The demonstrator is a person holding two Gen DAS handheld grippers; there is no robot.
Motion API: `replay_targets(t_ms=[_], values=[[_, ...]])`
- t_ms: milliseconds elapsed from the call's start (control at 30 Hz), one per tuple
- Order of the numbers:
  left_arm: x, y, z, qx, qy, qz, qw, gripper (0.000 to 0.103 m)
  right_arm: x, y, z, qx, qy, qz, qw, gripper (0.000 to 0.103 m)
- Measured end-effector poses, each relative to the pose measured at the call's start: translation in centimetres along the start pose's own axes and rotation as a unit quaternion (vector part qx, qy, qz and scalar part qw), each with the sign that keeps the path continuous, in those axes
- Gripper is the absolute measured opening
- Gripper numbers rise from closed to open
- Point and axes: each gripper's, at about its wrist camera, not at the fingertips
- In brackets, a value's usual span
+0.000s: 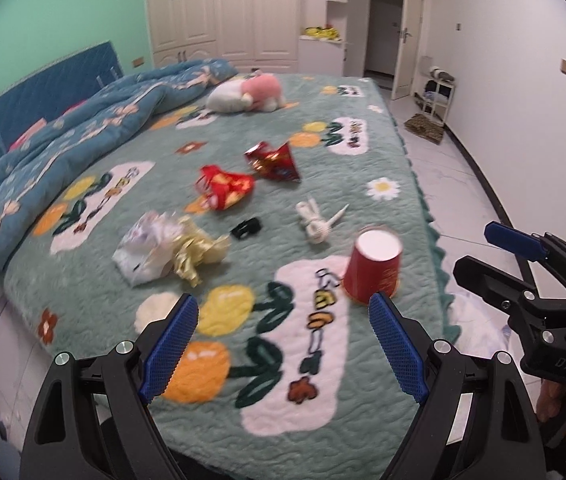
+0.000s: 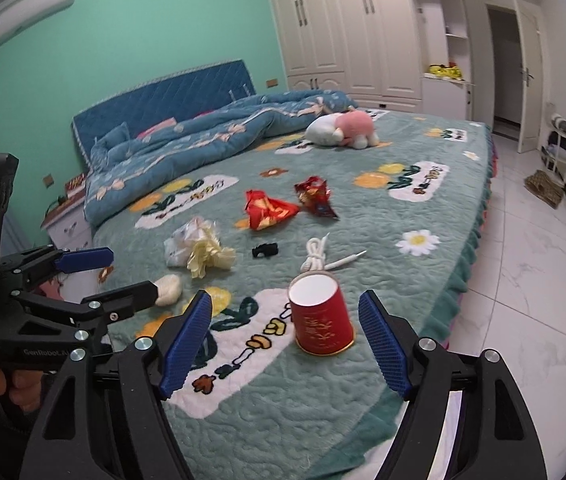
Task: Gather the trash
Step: 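Grasp the red paper cup with the right gripper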
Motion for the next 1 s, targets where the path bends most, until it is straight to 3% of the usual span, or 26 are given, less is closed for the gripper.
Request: replay_targets(t_ms=[367, 500, 967, 1000], values=[[3.9, 0.8, 1.1, -0.012, 0.0, 0.047, 0.9988, 0.087, 4.6, 0.5, -2.2, -0.004, 0.01, 0.047, 0.999, 0.076], [5.4, 0.8, 0.9, -0.016, 0.001, 0.066, 0.9977, 0.087, 6.8, 0.8, -3.6, -0.007, 0.015, 0.069, 0.997, 0.082], [8.9, -0.1, 2.0, -0.029, -0.015, 0.107, 0.9938, 0.087, 13.7, 0.7, -6.1, -0.006, 0.006, 0.121, 0.993, 0.082], [9.1, -0.1, 2.2, -0.032, -0.016, 0.109, 0.9934, 0.087, 14.0, 0.8, -6.2, -0.007, 0.004, 0.125, 0.992, 0.078]])
Point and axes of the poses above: each gripper's, at about its wrist camera, not at the fingertips, and x roughly the way its jaws point, z to its left, y to its underside, and after that the axes turned 11 degrees about -y, right-handed
